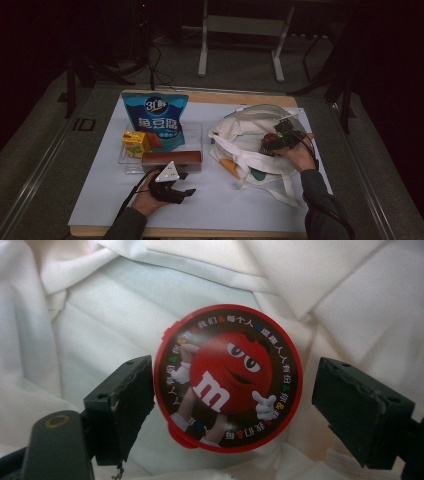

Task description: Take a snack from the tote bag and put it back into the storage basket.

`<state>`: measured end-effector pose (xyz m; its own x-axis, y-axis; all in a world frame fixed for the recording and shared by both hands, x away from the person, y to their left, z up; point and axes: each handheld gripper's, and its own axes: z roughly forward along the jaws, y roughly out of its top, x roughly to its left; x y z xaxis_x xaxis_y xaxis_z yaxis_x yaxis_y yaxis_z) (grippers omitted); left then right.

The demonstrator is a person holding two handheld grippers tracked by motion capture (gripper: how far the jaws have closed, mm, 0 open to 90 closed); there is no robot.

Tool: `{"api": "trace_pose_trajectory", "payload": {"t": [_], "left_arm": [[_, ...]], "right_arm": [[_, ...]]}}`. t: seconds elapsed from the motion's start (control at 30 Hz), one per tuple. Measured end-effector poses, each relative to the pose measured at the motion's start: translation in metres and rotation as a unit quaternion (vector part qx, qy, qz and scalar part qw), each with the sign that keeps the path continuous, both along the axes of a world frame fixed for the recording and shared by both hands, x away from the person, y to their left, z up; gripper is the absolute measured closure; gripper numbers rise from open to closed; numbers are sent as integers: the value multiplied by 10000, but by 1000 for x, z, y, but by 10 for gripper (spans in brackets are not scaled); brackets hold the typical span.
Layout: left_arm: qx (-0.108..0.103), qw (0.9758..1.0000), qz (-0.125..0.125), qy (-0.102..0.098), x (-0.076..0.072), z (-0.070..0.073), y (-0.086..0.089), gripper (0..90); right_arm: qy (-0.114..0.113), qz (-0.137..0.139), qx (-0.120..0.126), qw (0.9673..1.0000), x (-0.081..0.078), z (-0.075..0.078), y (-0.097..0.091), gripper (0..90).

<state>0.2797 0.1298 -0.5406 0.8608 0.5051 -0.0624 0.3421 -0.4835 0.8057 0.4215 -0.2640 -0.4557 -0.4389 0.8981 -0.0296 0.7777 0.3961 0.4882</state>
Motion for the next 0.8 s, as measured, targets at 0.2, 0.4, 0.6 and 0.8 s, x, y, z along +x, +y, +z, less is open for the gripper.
{"api": "trace_pose_trajectory", "payload": {"t": [0.2,0.4,0.6,0.8], "left_arm": [[2,10000,-4,0,0,0,0,348],[0,10000,-3,-5,0,0,0,349],[0,10000,-3,-5,0,0,0,348],[6,10000,0,-9,0,0,0,349]], "right_arm": [[140,-40,48,9999,4,-6,1,200],[307,10,-112,9995,5,-10,5,245],[314,-47,-54,9995,6,-12,4,255],[293,-61,-65,9995,5,-12,5,257]]}}
